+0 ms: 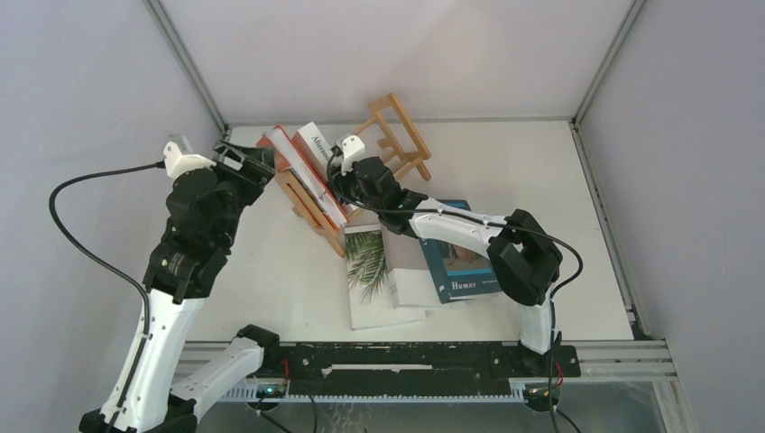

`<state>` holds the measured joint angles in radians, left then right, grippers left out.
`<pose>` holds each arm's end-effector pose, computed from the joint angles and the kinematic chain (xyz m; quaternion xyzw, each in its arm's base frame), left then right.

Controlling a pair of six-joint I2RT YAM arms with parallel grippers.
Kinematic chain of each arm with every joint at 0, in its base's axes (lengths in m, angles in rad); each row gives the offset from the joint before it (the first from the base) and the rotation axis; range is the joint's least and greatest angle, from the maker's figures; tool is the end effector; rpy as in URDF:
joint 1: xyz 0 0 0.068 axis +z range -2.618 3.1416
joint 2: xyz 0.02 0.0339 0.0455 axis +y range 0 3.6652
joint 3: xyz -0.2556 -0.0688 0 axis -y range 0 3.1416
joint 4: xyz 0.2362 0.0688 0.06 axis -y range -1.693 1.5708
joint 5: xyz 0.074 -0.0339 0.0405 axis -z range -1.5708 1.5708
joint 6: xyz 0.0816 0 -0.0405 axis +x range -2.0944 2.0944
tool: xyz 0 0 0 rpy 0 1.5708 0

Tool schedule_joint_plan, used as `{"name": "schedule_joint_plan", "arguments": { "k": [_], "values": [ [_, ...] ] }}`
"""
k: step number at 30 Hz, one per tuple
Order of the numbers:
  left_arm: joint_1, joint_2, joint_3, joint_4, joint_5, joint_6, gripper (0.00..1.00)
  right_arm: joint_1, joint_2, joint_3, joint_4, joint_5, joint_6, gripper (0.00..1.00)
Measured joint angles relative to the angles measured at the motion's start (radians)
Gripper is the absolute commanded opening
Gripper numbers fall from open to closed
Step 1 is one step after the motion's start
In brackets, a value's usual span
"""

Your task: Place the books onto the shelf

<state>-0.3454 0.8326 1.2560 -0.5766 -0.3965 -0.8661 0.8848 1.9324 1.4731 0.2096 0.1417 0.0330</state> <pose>0.1859 -0.0334 0.4315 -0.3155 0.6862 -0.2404 0.6098 0.3248 0.3786 0.2634 -0.2859 0.7353 0.2210 0.5735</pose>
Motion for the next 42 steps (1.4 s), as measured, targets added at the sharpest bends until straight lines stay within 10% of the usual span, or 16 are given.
{"name": "schedule_joint_plan", "arguments": {
  "k": [10,24,42],
  "values": [
    [0.000,-0.024,-0.048,0.014,-0.020,0.003,0.76,-0.001,0.024,-0.006,0.040,-0.017,0.001,0.42],
    [0.000,-0.030,-0.088,0.037,-0.021,0.002,0.75,-0.004,0.053,-0.024,0.079,-0.011,-0.001,0.71],
    [0.000,-0.028,-0.088,0.059,-0.021,0.002,0.75,-0.008,0.024,-0.040,0.062,-0.004,-0.004,0.74]
  ]
}}
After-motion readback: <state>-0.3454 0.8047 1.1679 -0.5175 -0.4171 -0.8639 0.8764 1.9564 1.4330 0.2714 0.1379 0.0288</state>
